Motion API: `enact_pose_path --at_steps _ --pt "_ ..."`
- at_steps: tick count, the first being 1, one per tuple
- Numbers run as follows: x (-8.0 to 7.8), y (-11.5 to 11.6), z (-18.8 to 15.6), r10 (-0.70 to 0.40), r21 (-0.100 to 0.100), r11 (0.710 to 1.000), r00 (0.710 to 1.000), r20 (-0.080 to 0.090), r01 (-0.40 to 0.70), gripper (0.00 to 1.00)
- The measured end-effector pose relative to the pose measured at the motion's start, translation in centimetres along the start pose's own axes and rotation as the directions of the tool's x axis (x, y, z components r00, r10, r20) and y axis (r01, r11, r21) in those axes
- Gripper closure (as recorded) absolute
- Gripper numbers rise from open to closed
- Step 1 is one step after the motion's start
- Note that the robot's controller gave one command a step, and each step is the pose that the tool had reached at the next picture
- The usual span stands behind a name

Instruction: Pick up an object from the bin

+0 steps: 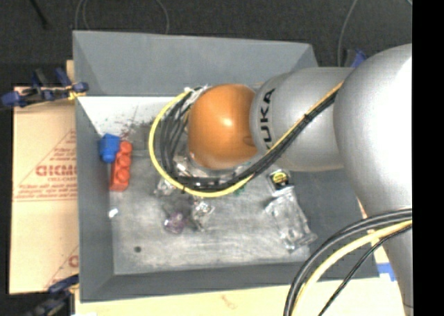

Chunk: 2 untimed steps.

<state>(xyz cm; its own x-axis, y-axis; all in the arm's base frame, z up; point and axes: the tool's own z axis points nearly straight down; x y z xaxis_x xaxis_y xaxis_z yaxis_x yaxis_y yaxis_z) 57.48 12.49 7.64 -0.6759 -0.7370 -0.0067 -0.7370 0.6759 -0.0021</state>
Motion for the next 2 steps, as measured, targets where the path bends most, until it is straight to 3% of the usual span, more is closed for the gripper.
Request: enact_pose_path --at_steps 1,2 --pt "-0.1 -0.1 -0.2 0.002 0.001 1.0 1.0 0.003 -0.002 1.0" --pt "-0.2 -0.3 -2.4 0.01 0.001 1.0 1.0 -0.001 -0.01 1.0"
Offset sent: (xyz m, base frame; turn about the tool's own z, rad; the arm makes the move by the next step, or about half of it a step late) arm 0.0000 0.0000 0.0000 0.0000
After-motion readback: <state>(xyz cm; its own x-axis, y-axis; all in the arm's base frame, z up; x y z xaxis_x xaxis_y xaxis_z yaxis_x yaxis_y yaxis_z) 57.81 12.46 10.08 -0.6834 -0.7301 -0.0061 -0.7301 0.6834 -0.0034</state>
